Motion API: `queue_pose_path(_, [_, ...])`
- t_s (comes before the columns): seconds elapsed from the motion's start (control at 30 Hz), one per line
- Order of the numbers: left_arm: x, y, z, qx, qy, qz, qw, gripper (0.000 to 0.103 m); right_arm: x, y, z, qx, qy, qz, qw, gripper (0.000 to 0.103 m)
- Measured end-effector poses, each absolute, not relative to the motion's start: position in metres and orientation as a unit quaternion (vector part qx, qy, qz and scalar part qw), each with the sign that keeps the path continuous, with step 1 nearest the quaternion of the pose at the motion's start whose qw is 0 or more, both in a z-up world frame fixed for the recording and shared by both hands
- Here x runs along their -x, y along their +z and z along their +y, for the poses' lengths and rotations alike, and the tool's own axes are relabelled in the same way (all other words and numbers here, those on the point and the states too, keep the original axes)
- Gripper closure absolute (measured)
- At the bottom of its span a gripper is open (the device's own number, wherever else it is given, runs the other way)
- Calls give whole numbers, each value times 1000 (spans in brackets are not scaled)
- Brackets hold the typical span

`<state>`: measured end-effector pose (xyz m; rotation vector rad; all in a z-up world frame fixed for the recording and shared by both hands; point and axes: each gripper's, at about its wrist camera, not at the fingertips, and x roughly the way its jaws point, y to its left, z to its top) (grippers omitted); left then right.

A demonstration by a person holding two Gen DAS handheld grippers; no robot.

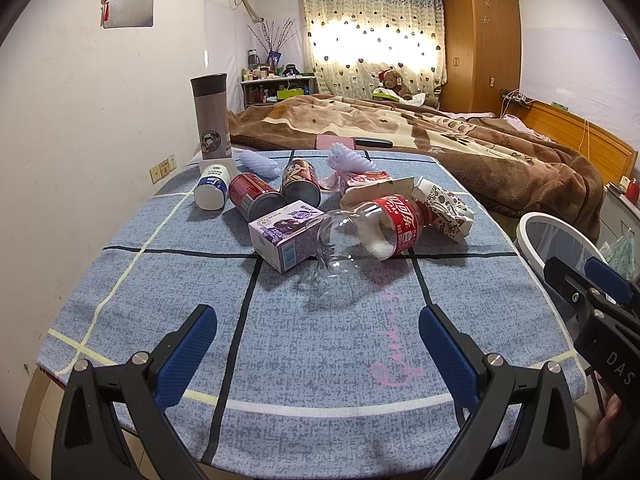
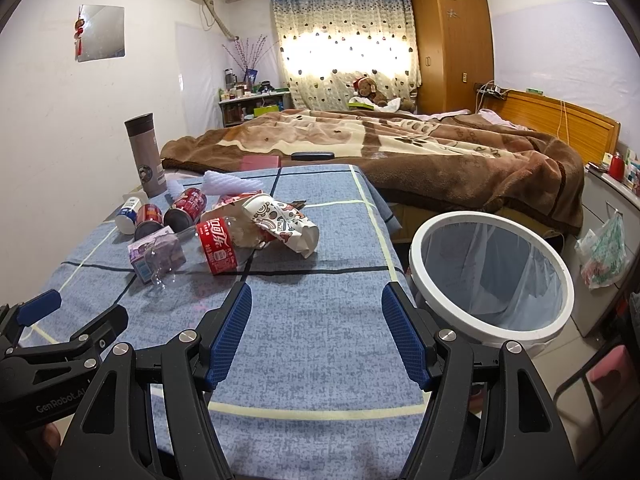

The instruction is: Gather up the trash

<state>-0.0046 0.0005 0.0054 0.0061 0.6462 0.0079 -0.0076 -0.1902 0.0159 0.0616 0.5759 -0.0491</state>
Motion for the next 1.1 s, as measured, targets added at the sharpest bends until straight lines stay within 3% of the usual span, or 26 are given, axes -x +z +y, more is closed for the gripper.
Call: queue_pose_path(1.1, [-21, -1, 21, 9, -16, 337, 941, 1, -14, 10, -195, -26, -23, 292, 956, 34])
